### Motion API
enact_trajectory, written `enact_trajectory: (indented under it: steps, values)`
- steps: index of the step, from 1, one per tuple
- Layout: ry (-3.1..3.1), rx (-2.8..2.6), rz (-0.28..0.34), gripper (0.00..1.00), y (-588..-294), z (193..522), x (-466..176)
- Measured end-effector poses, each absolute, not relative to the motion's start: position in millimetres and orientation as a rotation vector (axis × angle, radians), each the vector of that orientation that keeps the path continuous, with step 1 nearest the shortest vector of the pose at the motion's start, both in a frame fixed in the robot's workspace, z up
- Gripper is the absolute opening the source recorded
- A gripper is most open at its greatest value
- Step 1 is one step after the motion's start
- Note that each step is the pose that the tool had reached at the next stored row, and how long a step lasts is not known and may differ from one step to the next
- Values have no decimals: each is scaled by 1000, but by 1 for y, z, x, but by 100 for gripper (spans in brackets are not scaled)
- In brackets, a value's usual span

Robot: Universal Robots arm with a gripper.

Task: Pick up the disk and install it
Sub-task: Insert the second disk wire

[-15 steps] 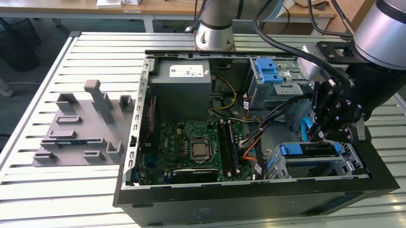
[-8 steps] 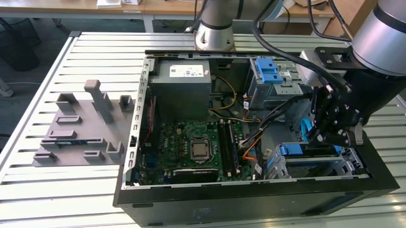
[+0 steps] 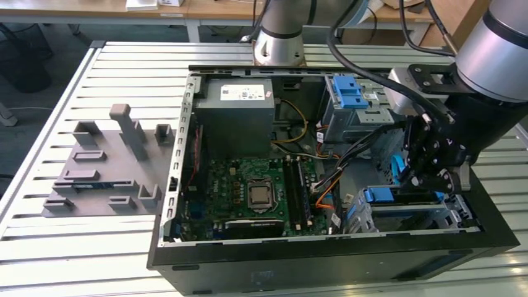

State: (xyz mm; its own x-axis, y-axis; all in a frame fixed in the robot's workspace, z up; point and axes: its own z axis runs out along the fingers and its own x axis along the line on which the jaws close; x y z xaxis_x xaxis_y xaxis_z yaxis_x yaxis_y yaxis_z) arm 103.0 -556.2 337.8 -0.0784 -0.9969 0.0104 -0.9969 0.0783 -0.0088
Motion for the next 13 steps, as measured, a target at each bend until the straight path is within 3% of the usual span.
enact_trajectory:
  steps: [13]
  values:
    - [-2306, 2132, 20, 16, -558, 335, 105]
